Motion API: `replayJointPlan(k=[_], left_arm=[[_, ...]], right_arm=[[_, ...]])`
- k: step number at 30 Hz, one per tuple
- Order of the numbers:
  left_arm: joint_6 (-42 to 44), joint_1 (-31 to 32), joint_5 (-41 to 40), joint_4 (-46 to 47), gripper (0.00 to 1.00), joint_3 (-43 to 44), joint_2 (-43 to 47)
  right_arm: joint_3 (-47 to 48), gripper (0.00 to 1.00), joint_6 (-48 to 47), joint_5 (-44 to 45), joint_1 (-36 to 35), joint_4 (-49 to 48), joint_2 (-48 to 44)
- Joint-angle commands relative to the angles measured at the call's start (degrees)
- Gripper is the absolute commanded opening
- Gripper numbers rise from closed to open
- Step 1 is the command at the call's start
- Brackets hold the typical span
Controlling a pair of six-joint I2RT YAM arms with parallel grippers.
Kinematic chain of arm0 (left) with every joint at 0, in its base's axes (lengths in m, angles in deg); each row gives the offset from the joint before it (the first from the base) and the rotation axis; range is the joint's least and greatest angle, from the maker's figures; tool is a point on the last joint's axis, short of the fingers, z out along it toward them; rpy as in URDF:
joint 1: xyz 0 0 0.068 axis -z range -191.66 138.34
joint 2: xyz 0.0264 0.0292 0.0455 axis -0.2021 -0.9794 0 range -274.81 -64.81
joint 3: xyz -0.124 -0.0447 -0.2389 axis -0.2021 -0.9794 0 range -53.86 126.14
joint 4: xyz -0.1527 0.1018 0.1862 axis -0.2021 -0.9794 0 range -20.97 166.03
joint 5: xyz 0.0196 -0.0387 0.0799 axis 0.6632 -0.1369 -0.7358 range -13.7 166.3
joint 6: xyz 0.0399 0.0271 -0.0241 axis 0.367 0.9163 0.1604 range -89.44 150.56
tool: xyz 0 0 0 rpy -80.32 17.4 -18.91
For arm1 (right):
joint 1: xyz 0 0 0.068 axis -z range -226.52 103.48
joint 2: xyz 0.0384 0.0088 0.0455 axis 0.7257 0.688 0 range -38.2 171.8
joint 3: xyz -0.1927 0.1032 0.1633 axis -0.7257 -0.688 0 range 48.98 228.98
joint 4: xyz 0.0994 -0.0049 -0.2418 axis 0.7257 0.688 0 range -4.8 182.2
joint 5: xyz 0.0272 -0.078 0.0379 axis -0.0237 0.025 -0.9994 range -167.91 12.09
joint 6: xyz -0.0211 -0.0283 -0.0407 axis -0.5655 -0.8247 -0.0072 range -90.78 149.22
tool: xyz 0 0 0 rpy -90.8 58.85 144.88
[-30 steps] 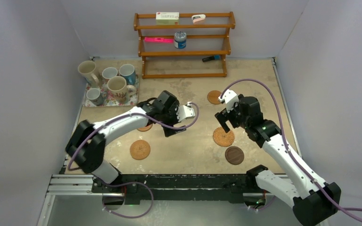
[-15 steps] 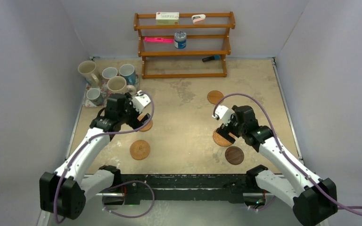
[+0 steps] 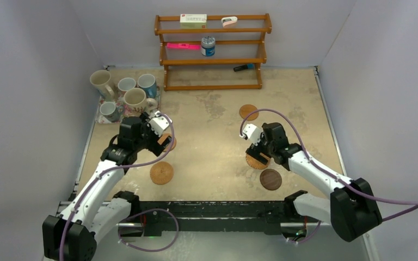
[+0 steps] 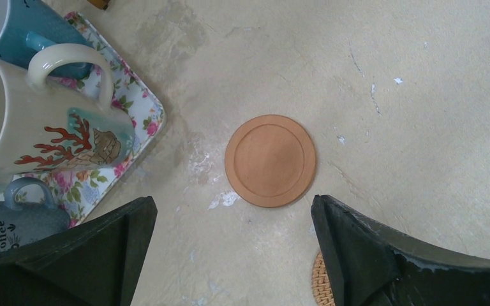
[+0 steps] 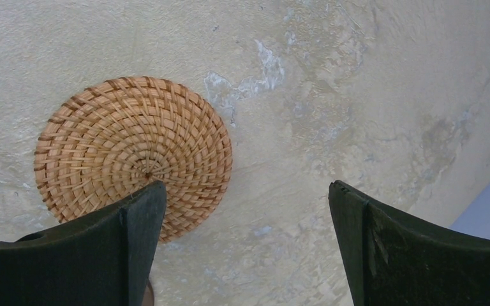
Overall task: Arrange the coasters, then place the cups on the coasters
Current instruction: Move the coaster to the center of the board.
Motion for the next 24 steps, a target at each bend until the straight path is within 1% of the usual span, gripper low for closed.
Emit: replayJointPlan(k=[1, 4, 11, 17, 19, 24], left_arm=[[-2.14, -0.31, 0.94, 5.02, 1.0, -3.36, 2.46], [-2.91, -0.3, 2.01, 7.27, 1.0, -5.39, 4.46], [-3.09, -0.31, 2.79, 7.65, 1.0, -7.38, 6.68], [-3.09, -0.31, 2.54, 7.95, 1.0, -7.98, 7.14], [-3.04, -0.31, 2.72, 7.97, 1.0, -8.06, 7.4], [-3.02, -0.31, 2.73, 7.88, 1.0, -8.33, 8.12]], right_arm=[[-1.15, 0.99, -1.12, -1.58, -0.4, -4.55, -0.34], [-1.58, 0.99, -0.98, -1.07, -0.4, -6.03, 1.23], [-2.2, 0.99, 0.15, 2.18, -0.4, -10.82, 4.43], [-2.35, 0.99, 1.43, 6.68, -0.45, -11.19, 6.73], [-2.14, 0.99, 1.92, 7.0, -0.36, -10.66, 7.99], [-2.98, 0.99, 0.81, 15.47, 0.41, -14.19, 12.47]])
